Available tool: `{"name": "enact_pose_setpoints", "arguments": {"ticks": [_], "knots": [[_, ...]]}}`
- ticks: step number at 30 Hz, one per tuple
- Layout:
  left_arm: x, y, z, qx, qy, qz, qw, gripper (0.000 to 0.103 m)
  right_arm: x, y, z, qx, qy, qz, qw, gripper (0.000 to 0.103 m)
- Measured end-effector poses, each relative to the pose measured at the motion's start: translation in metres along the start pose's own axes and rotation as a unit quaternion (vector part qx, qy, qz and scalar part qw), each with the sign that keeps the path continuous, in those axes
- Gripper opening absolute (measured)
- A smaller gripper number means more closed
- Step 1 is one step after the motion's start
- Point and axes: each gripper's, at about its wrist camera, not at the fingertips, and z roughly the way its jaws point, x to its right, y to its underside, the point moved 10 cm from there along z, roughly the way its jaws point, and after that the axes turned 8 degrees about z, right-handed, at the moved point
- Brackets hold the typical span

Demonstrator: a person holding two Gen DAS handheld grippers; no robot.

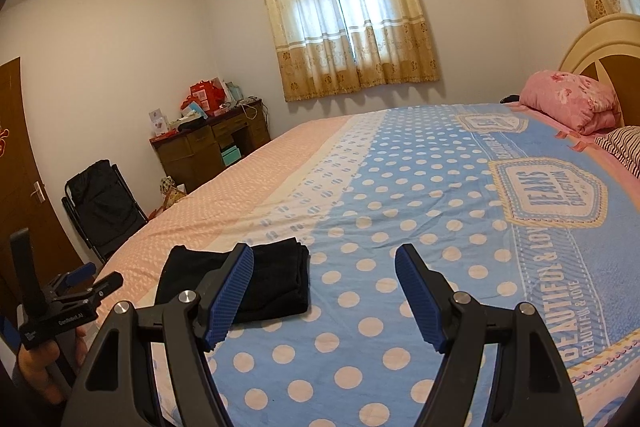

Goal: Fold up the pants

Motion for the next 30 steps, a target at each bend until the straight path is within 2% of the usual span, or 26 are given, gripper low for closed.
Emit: {"name": "enact_pose_setpoints", "arguments": {"ticks": [30], "knots": [[-0.003, -0.002, -0.01, 0.01, -0.007, 0.01, 0.9999, 0.103, -0.001, 0.012, 0.01, -0.016, -0.001, -0.006, 1.0, 0.075]]}}
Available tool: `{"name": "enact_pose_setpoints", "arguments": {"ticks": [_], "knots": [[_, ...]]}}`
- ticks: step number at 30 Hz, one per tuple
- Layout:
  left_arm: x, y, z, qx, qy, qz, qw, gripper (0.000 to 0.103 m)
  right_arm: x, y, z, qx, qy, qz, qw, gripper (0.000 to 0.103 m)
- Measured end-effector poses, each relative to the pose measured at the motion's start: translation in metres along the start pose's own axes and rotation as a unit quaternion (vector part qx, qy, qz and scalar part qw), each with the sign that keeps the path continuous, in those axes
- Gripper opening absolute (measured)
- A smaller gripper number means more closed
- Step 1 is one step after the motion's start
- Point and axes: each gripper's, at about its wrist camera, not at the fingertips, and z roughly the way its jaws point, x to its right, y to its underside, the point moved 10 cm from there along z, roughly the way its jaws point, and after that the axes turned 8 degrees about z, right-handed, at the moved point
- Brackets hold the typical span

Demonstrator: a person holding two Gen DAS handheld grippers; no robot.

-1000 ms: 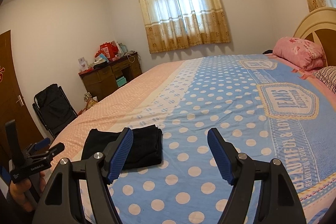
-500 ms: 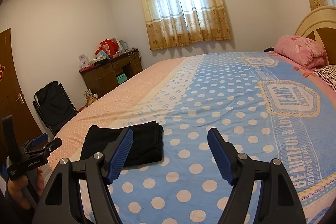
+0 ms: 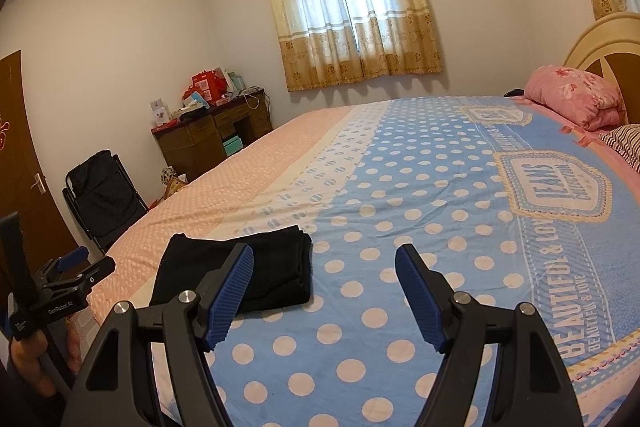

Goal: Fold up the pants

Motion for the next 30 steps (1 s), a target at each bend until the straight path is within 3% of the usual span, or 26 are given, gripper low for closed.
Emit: {"name": "enact_pose_setpoints", "arguments": {"ticks": [7, 30], "knots": [[-0.0009, -0.0098, -0.0076, 0.019, -0.01, 0.011, 0.9997, 0.103, -0.0017, 0.0007, 0.0, 0.003, -0.001, -0.003, 1.0, 0.075], [-0.0001, -0.0096, -0.0013, 0.016, -0.013, 0.017, 0.9996, 0.103, -0.0053, 0.0031, -0.0015, 0.001, -0.003, -0.01, 1.0, 0.075]]}}
